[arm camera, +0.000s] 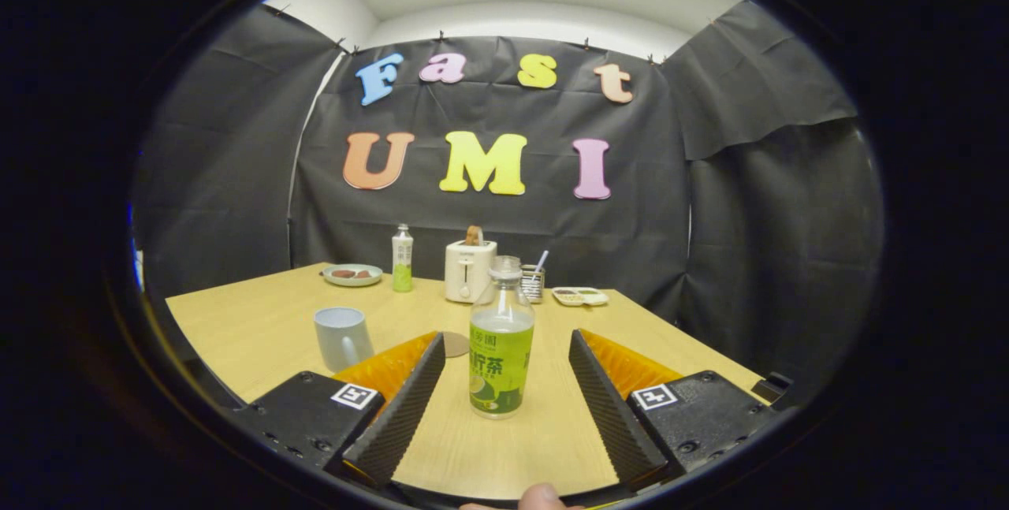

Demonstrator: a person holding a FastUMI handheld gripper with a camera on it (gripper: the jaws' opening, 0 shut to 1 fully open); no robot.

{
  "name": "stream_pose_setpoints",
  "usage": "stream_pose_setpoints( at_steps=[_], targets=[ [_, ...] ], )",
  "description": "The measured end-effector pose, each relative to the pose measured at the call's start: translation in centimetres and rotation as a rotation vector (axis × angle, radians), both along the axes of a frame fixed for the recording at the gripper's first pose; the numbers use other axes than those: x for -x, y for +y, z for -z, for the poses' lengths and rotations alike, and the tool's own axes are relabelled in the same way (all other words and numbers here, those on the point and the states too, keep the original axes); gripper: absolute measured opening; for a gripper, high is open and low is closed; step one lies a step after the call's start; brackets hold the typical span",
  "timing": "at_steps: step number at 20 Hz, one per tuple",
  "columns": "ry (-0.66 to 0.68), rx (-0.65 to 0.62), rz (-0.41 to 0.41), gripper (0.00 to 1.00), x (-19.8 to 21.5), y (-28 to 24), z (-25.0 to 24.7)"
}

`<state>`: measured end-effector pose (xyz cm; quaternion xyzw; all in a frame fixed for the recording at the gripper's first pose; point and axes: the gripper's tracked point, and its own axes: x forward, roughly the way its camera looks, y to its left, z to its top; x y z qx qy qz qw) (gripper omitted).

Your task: Take the bottle from table, then pour the juice into the cup, finally place the bottle on the coaster

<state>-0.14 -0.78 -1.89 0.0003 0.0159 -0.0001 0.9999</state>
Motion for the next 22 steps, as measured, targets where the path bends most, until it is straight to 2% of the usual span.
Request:
stream_pose_setpoints(
  at_steps=[6, 14, 20, 22],
  targets=[
    [0.019, 0.003, -0.009, 1.00, -1.7, 0.4, 0.6],
    [0.123, -0.057, -0.015, 1.00, -6.7, -0.7, 3.1],
    [0.210, -0.056, -0.075, 1.00, -9.5, 0.2, 5.3],
    [0.223, -0.068, -0.105, 0.96, -10.0, 0.5, 5.1]
  ],
)
